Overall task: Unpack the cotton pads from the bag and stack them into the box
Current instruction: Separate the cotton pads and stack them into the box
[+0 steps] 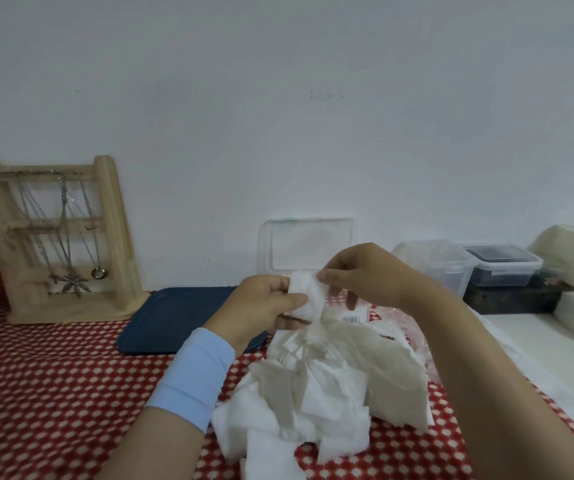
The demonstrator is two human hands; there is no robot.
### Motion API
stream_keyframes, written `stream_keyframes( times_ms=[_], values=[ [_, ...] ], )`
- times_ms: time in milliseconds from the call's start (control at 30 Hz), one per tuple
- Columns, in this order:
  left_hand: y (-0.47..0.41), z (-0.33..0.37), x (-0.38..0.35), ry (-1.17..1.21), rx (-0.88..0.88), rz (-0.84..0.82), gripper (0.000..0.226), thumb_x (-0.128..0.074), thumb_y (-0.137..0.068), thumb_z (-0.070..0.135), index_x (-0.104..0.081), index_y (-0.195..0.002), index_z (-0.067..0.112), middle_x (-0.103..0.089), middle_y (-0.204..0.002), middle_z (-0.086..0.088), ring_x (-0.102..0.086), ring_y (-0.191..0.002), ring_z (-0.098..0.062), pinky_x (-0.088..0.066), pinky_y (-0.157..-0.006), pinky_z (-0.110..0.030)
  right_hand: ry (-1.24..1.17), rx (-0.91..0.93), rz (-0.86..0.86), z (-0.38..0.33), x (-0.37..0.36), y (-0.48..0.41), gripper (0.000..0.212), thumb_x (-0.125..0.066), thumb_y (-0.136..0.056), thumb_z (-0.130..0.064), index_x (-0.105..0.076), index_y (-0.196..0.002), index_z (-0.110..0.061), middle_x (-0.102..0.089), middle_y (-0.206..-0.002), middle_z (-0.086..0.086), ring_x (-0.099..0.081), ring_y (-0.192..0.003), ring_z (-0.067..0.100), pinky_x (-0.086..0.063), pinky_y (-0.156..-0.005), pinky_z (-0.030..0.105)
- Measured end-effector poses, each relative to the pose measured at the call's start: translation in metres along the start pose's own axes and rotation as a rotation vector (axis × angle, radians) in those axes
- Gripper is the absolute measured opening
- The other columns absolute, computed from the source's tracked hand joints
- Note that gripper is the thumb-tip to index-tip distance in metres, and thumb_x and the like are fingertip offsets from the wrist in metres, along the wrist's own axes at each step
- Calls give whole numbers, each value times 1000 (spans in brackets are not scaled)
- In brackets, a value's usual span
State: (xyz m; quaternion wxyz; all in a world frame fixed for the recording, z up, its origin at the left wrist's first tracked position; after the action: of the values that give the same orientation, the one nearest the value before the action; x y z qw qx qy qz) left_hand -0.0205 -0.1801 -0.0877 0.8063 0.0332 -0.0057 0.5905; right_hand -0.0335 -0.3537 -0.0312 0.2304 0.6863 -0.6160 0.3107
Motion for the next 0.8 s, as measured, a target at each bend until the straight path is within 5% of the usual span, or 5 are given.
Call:
stream_keyframes(
  times_ms=[167,300,467,600,800],
  values=[
    [-1,-1,8,87,19,146,8,-65,-98,9,-73,-95,9,-72,-109,-18,-75,-79,-22,-61,-59,-26,418,-143,-202,23,-5,3,15,-83,-77,-36,-79,-84,-23,-76,-72,1,-67,-59,10,-57,-77,28],
    [-1,0,10,79,2,168,13,-64,-99,13,-72,-90,10,-71,-108,-17,-76,-72,-18,-63,-62,-29,425,-118,-228,18,-10,4,9,-82,-79,-26,-74,-78,-29,-70,-59,-6,-62,-53,8,-51,-66,21],
    [-4,-1,16,62,-17,219,14,-66,-98,13,-75,-89,7,-72,-108,-15,-73,-94,-27,-63,-66,-30,131,-37,-65,5,10,7,6,-73,-90,-25,-73,-87,-20,-66,-71,-4,-56,-54,6,-47,-56,19],
    [-3,0,18,111,-31,271,9,-69,-96,13,-75,-90,9,-73,-109,-13,-72,-97,-26,-64,-72,-30,-276,10,-128,-2,4,10,8,-70,-94,-15,-76,-96,-9,-71,-75,9,-55,-54,12,-45,-54,25],
    [1,-3,7,313,48,158,15,-69,-96,15,-74,-104,3,-77,-105,-18,-77,-90,-26,-62,-68,-30,-479,-88,-55,8,-10,-1,8,-71,-91,-5,-77,-97,-2,-74,-83,21,-66,-57,18,-52,-51,24]
  ],
)
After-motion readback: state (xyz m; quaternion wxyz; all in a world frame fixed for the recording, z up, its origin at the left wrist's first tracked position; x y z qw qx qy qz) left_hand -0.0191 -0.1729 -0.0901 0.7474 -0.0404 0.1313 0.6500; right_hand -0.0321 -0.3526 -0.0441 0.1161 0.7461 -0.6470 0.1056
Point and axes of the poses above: each hand's wrist, its own y-axis away from the middle knuckle, its own x-axis out of the back of the hand, z = x × y, the point moved 6 cm from there along -y, towards the middle knuckle
